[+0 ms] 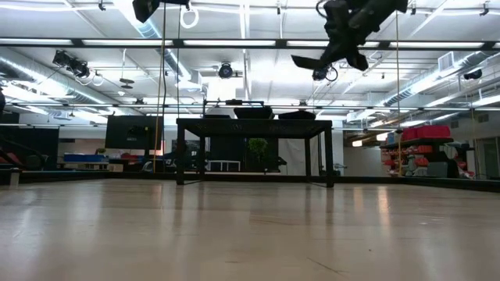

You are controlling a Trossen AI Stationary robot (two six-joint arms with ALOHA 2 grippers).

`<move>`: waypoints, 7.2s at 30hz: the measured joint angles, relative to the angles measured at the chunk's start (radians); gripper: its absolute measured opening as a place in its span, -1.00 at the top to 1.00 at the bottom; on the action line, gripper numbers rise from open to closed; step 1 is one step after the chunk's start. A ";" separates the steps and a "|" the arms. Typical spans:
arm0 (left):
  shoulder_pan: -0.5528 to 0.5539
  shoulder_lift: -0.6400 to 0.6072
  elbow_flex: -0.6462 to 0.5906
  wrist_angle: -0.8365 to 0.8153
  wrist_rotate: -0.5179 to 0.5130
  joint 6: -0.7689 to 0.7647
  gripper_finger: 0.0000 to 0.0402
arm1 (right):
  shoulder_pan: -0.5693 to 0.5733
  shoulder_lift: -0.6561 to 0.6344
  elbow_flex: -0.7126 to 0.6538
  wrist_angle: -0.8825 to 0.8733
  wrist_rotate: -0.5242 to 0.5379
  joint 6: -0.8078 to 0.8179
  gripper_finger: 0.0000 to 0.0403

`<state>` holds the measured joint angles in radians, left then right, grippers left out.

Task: Pick & Place Mini shaped plates
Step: Stack the leaf shaped plate on top of the other leaf shaped plate on the shelf, then return to Home Position

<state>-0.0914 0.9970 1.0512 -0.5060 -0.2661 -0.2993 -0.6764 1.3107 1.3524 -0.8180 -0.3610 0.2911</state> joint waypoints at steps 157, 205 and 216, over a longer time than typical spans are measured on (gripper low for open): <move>0.027 -0.330 0.001 -0.108 -0.051 -0.005 0.82 | 0.248 -0.491 -0.452 0.258 0.064 -0.247 0.87; 0.026 -0.330 0.000 -0.111 -0.051 -0.004 0.82 | 0.248 -0.485 -0.452 0.314 0.065 -0.248 0.87; 0.027 -0.330 0.000 -0.111 -0.052 -0.005 0.82 | 0.248 -0.485 -0.452 0.314 0.065 -0.248 0.87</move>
<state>-0.0649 0.6672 1.0512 -0.6167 -0.3176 -0.3038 -0.4286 0.8261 0.9005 -0.5037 -0.2962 0.0429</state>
